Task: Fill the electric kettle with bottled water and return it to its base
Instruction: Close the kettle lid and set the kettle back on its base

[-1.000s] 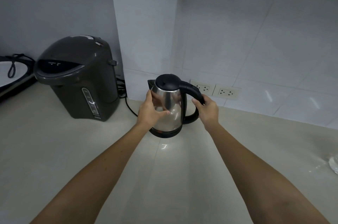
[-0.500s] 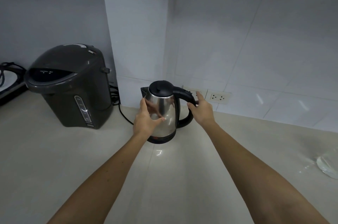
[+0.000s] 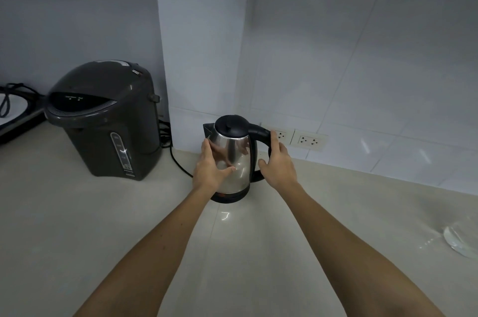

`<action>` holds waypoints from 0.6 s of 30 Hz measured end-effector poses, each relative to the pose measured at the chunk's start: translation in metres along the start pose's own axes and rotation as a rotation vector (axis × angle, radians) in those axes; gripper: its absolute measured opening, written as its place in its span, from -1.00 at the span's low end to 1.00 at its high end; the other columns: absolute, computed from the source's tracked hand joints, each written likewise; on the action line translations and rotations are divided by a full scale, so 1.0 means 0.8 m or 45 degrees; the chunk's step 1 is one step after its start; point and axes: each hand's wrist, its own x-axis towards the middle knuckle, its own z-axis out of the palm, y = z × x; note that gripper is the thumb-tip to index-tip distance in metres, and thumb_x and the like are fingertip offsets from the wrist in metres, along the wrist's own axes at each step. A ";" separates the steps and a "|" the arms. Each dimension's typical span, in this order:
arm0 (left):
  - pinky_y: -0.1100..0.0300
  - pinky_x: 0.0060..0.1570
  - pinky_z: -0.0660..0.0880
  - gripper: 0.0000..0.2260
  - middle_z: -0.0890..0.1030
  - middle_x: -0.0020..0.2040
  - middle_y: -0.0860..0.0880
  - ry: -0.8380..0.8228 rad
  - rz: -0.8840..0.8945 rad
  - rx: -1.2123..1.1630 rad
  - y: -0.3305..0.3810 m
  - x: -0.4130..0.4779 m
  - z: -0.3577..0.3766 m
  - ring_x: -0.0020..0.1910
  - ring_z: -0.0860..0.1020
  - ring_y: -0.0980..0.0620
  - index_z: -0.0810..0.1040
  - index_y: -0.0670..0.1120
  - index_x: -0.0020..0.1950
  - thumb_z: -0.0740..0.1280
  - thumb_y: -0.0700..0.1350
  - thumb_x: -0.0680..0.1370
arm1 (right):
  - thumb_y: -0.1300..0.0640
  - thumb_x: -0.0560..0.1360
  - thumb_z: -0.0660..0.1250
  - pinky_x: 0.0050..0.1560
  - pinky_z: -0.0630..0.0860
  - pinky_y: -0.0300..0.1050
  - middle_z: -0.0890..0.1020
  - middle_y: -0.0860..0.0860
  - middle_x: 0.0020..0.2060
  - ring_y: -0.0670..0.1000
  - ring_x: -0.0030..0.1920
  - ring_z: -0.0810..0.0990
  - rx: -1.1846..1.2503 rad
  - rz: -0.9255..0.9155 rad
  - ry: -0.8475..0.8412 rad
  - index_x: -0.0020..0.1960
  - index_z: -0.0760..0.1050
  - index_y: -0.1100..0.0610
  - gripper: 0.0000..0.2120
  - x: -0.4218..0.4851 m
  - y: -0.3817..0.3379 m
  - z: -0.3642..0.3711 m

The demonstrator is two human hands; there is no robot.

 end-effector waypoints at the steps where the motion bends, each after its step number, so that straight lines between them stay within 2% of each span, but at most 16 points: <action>1: -0.04 0.25 0.46 -0.04 0.47 0.34 -0.05 0.000 0.000 0.003 -0.001 0.000 0.000 0.31 0.46 -0.11 -0.03 0.08 0.52 0.55 0.05 0.34 | 0.15 0.52 0.25 0.00 0.50 0.02 0.34 0.12 0.34 0.18 0.09 0.53 0.006 0.004 0.001 0.56 -0.11 -0.04 -0.24 0.000 0.000 0.000; 10: -0.04 0.26 0.44 -0.03 0.43 0.39 -0.05 -0.005 0.016 0.044 -0.003 -0.001 -0.001 0.35 0.43 -0.13 -0.07 0.07 0.54 0.53 0.07 0.36 | 0.19 0.52 0.26 0.08 0.47 0.03 0.29 0.12 0.40 0.20 0.16 0.50 0.022 0.030 -0.016 0.57 -0.11 -0.01 -0.23 -0.003 -0.002 -0.002; 16: -0.09 0.27 0.42 0.01 0.33 0.46 -0.07 -0.059 -0.006 0.091 0.005 0.000 -0.007 0.40 0.36 -0.14 -0.12 0.03 0.56 0.52 0.08 0.36 | 0.17 0.53 0.27 0.11 0.46 0.03 0.31 0.14 0.37 0.18 0.20 0.48 0.008 0.038 -0.092 0.56 -0.12 -0.01 -0.23 0.002 -0.005 -0.010; 18: -0.11 0.33 0.37 0.01 0.23 0.51 -0.09 -0.066 0.002 0.131 0.012 0.000 -0.011 0.46 0.27 -0.14 -0.14 -0.01 0.56 0.51 0.09 0.37 | 0.15 0.53 0.27 0.15 0.47 0.06 0.30 0.14 0.39 0.18 0.25 0.45 -0.015 0.031 -0.134 0.56 -0.11 -0.01 -0.24 0.005 -0.003 -0.016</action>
